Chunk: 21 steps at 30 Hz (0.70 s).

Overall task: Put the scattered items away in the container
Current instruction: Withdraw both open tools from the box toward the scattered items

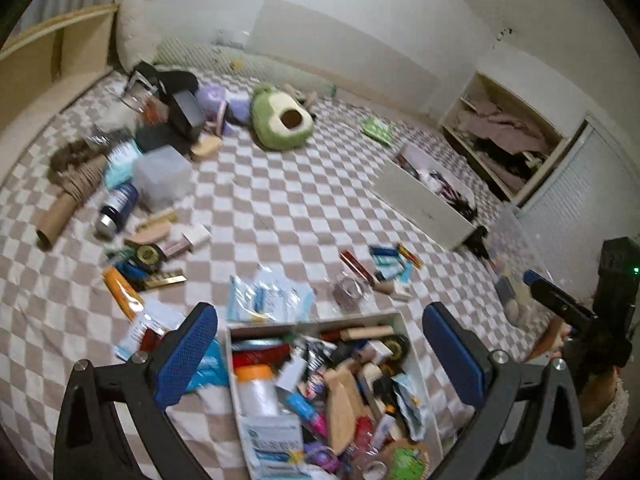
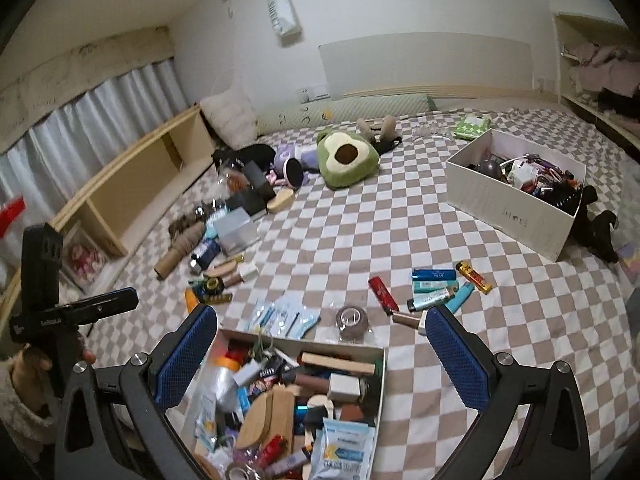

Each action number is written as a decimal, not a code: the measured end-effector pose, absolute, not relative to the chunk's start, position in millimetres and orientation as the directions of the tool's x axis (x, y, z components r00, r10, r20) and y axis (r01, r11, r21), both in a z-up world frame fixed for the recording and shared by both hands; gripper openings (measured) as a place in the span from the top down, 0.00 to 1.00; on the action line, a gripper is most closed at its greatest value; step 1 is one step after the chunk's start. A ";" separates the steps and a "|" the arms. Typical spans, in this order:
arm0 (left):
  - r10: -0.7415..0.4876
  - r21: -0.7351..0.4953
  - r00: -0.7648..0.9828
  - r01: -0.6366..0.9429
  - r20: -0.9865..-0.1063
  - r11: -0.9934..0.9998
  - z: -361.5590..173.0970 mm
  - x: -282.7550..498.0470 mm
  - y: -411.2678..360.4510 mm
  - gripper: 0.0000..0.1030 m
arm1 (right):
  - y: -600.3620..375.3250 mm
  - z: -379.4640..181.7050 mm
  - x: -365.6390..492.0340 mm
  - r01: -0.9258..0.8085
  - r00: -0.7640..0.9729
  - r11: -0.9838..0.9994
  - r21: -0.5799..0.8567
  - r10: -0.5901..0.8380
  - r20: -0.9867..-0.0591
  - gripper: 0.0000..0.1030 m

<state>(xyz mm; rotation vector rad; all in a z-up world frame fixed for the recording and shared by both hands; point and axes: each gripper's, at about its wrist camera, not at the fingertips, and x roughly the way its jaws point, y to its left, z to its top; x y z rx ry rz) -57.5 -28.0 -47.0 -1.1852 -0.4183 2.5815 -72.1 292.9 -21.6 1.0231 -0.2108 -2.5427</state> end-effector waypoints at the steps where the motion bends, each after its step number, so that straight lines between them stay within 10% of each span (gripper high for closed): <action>1: 0.333 -0.348 -0.643 -0.109 -0.689 -0.931 -45.4 -59.6 -32.3 0.00 | 294.0 -21.2 -74.8 0.298 -0.658 -0.911 0.285 -0.412 -0.630 0.00; 21: 0.032 -0.078 -0.620 0.047 -0.784 -0.996 -88.7 -93.7 -96.0 0.00 | 287.2 -64.8 -129.7 0.221 -0.583 -0.953 0.205 -0.298 -0.756 0.00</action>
